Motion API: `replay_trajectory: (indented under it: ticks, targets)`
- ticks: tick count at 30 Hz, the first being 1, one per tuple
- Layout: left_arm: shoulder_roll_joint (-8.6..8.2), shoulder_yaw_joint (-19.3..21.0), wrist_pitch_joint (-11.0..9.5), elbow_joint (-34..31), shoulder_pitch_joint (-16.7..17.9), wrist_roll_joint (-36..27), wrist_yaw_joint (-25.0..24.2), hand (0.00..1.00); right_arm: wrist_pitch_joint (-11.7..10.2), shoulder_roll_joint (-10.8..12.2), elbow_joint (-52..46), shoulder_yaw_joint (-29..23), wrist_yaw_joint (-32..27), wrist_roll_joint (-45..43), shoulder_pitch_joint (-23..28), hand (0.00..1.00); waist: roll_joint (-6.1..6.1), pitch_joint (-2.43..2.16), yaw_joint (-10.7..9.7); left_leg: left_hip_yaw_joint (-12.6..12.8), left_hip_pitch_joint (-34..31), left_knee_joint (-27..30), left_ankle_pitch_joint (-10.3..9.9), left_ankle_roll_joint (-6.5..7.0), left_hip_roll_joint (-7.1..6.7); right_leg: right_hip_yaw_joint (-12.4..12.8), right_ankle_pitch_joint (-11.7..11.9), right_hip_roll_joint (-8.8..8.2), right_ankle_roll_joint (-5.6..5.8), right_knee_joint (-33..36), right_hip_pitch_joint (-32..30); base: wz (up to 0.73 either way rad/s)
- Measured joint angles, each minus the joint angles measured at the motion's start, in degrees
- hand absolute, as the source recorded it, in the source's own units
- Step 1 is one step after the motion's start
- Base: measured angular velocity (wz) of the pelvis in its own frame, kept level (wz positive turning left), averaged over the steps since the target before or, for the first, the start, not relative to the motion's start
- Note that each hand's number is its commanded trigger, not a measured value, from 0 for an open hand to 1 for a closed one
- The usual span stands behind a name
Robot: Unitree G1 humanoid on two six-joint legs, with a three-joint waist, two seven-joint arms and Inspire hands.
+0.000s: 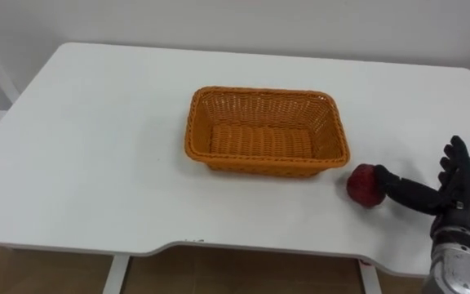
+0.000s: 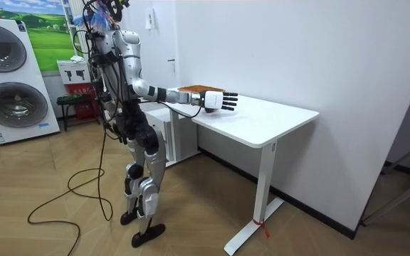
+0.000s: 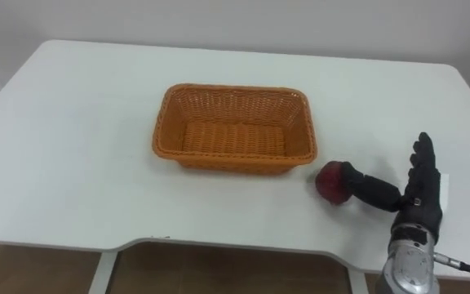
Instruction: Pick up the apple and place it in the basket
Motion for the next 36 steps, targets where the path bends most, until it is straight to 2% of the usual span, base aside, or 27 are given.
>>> replay_trajectory:
  ticks: [16,31,36]
  targets:
    - [0.03,0.1,-0.5,0.0,0.0,0.0,-1.0,0.0,-0.3,0.1,-0.4,-0.1,-1.0,0.0,-0.2,0.0,-0.18,0.03,0.1,0.0,0.0,0.0,0.0,0.0,0.01,0.0,0.0,0.0,0.0,0.0,-0.1,0.0]
    - [0.03,0.1,-0.9,0.2,-0.2,0.0,-1.1,0.0,-1.4,0.1,-8.1,-0.1,-3.4,0.0,-0.2,0.0,0.07,0.0,0.2,0.0,-0.1,-0.2,0.0,0.0,0.01,0.0,0.0,0.03,0.0,0.0,-0.7,0.0]
    - [0.03,0.1,-1.3,0.2,-0.2,0.1,-1.1,0.0,-1.6,0.0,-9.3,-0.1,-3.9,0.0,-0.2,0.0,0.35,-0.15,0.2,0.1,-0.2,-0.1,0.0,0.0,0.02,0.0,0.0,0.03,0.0,0.0,-0.6,0.0]
